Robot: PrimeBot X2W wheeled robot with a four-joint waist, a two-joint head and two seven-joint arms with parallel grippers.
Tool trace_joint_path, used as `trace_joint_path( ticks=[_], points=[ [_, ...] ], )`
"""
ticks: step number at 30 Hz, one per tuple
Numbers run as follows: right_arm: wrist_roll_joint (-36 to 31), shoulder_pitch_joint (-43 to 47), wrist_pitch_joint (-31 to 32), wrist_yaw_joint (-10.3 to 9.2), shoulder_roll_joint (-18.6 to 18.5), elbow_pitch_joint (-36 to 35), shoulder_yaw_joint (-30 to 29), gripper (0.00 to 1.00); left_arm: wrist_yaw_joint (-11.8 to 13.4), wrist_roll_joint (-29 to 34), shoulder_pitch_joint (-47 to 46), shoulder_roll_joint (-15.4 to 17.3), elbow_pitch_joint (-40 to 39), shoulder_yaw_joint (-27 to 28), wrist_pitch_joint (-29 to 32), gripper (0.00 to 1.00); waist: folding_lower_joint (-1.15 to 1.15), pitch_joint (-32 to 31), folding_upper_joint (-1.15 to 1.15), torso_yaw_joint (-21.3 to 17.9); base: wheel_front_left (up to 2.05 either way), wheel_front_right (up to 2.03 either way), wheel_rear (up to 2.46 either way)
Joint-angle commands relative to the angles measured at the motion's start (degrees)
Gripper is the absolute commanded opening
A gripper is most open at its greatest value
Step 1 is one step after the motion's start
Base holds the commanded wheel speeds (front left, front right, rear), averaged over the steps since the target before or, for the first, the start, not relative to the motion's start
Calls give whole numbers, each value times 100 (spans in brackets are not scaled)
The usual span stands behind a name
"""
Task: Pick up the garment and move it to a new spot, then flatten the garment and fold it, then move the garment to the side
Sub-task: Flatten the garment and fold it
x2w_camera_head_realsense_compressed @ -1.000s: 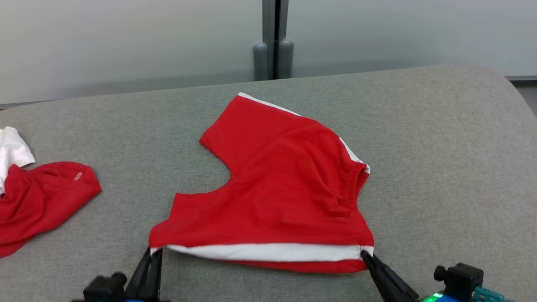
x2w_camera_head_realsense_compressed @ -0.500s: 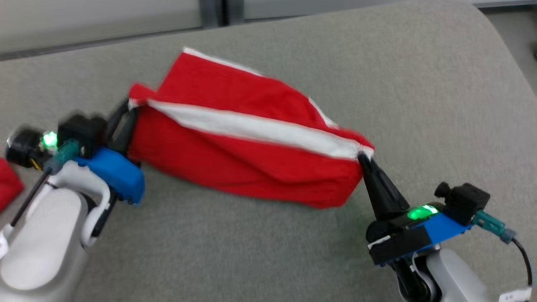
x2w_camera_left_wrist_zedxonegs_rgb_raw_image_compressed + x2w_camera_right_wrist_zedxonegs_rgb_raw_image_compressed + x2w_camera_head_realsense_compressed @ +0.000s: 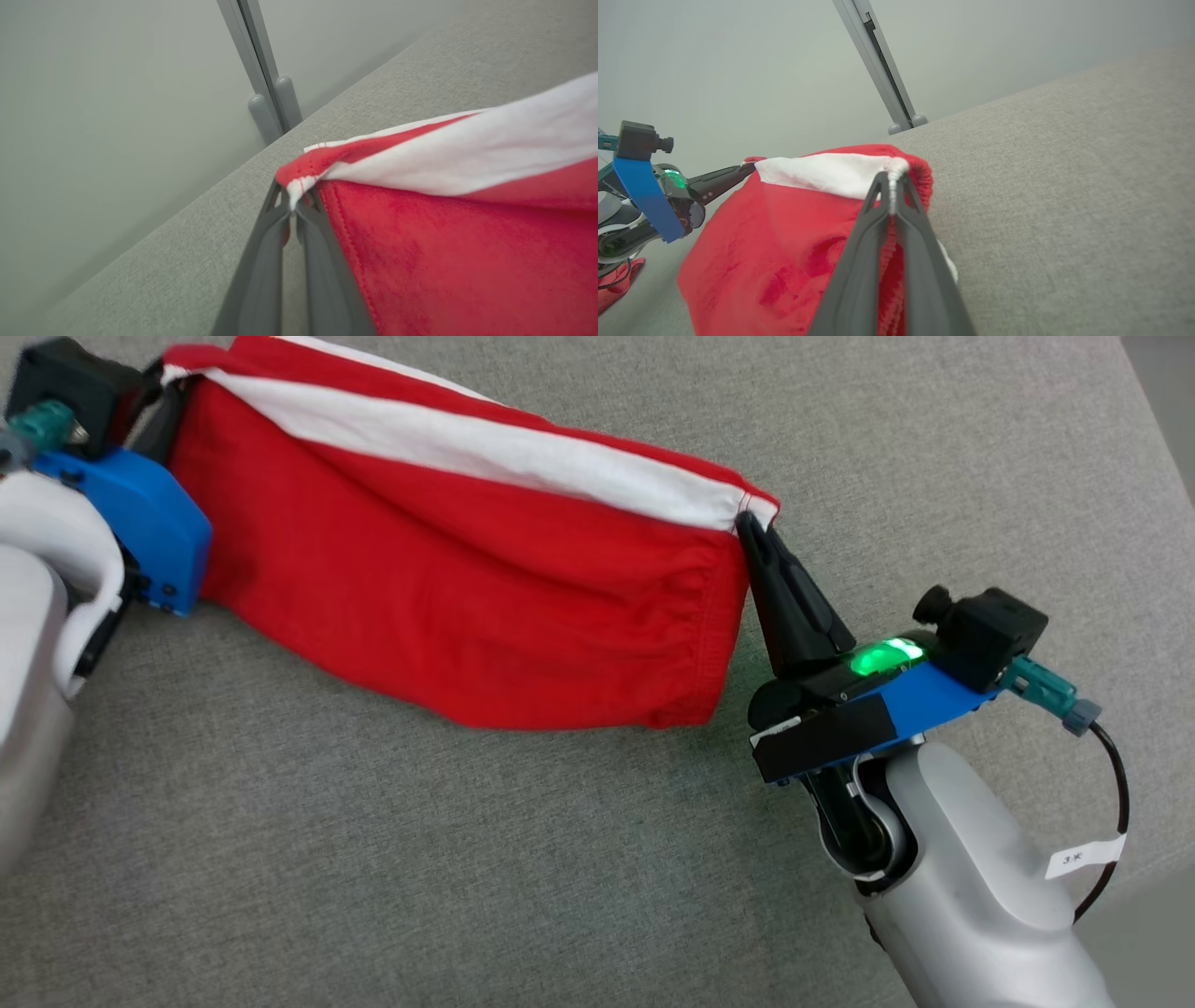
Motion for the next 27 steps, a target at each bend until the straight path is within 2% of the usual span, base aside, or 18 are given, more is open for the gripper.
trace_joint_path(
  ticks=[1,7,11,12,13,14,20,27],
  points=[
    [-51,-108,-30,3,35,12,-22,0,0,-101,-186,7,116,-94,-79,0,-2,42,-3,-5,0,0,0],
    [-187,-175,-29,3,63,101,-165,0,-1,-361,-786,-93,625,-596,-524,0,-2,171,-3,-4,0,0,0],
    [-53,-152,-30,3,68,124,-95,1,-1,-527,-1038,-164,988,-940,-726,0,-2,183,-3,-6,0,0,0],
    [-43,-157,-30,3,63,137,-67,58,-1,-573,-1088,-175,1070,-997,-812,24,-2,168,-3,-13,0,0,0],
    [16,-158,-30,3,66,101,-52,100,-1,-635,-1109,-203,1159,-1055,-893,89,-2,148,-3,-16,0,0,0],
    [-12,-146,-31,3,62,52,-83,100,-1,-679,-1130,-234,1241,-1109,-975,100,-2,117,-3,-10,0,0,0],
    [-545,312,-27,3,61,-210,-350,100,-2,-903,-1217,-206,1596,-1374,-1471,100,-2,-143,-3,83,0,0,0],
    [-1230,1212,-27,3,62,-1099,-931,100,-2,-1420,-933,-155,1790,-1503,-1732,100,-2,-422,-3,160,0,0,0]
  ],
)
